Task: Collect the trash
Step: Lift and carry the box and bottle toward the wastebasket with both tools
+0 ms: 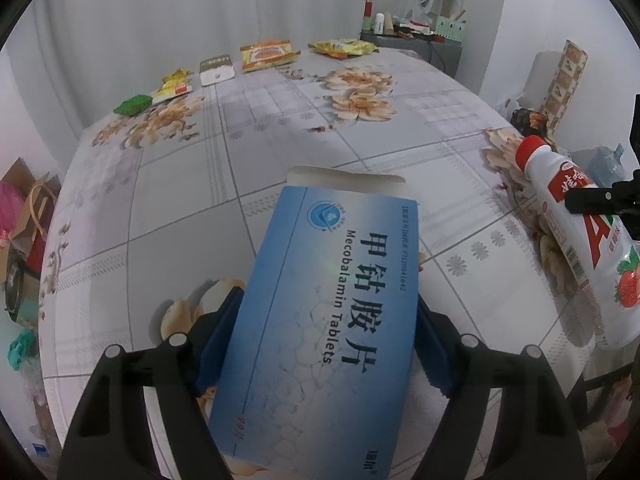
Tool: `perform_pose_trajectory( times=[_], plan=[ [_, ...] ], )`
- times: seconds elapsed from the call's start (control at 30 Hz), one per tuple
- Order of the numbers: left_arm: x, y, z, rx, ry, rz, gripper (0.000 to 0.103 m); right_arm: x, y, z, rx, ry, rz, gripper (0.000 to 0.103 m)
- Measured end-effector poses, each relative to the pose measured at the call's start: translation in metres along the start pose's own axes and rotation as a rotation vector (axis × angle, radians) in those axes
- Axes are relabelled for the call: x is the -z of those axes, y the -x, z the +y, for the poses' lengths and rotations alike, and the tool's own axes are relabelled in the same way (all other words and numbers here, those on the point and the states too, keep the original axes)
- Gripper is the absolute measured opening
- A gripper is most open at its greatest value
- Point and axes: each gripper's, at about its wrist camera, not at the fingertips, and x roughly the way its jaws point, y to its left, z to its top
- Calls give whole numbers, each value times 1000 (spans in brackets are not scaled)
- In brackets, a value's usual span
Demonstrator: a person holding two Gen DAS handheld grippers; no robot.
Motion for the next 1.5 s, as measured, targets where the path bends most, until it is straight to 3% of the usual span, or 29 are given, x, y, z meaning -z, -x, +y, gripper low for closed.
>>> perform_pose_trajectory(
  times=[0.47,0.8,1.2,1.5],
  plan=[
    [-11,30,-18,81,-34,-97,75,23,42,-16,-31,-74,-96,56],
    [-30,50,-57,145,-100,-128,75,38,79,-47,-77,-161,-184,56],
    [-66,59,-143,254,-247,-149,75,55,123,-103,-104,-281,-314,56],
    [-96,42,-239,360,-376,-113,75,77,151,-171,-80,-429,-400,56]
  ],
)
